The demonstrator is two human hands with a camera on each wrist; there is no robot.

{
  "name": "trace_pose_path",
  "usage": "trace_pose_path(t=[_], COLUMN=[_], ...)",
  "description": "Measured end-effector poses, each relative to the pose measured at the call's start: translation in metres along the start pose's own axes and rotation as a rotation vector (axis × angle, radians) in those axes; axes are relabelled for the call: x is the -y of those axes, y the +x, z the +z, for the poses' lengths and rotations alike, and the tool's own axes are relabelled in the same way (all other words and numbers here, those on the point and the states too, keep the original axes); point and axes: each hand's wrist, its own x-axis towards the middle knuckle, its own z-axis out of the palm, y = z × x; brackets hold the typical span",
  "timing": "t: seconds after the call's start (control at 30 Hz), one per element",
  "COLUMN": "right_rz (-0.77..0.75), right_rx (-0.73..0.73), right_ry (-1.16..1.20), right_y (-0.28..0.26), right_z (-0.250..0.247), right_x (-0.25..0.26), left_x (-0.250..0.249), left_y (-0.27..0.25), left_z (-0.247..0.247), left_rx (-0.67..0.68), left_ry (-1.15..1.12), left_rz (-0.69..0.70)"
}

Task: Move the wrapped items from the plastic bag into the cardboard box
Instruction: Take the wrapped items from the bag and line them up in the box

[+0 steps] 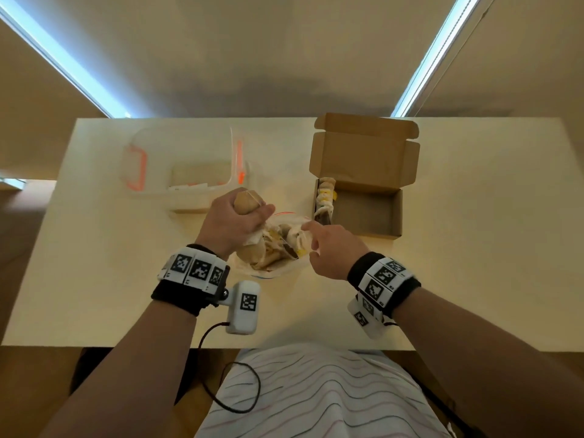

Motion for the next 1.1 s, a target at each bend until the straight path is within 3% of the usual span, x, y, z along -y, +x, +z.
trace_pose_path(t=[0.1,0.17,0.3,0.4,0.53,0.8,1.1], right_rz=[-0.023,-0.054,-0.188,-0.250,-0.245,-0.263,-0.291], right_rx=[-0.013,-0.054,-0.181,-0.128,-0.051,-0.150,-0.172], right_ry=[0.033,0.082,0.208,0.322,0.416,0.440,0.418], right_y=[-0.001,-0.003,-0.002,-0.001,0.003,0.004,-0.010], right_z=[-0.002,-0.004,-0.012,-0.020,-0.022,-0.015,-0.034], right_x=[-0.002,-0.003,0.007,0.025,0.038,0.027,0.016], left_x=[-0.018,-0.033,-0.063,-0.088,-0.112,-0.137,-0.157], left_y=[-0.006,-0.010,-0.021,-0.032,-0.044,-0.061,-0.061], left_z=[-0.006,-0.011,-0.020,-0.025,-0.034,-0.048,-0.057], left_rx=[0.044,0.084,0.128,0.179,0.183,0.119,0.109], left_ry=[-0.292,-0.339,-0.224,-0.158,-0.101,-0.014,-0.191], left_rz=[-0.074,-0.068,0.072,0.166,0.237,0.364,0.395])
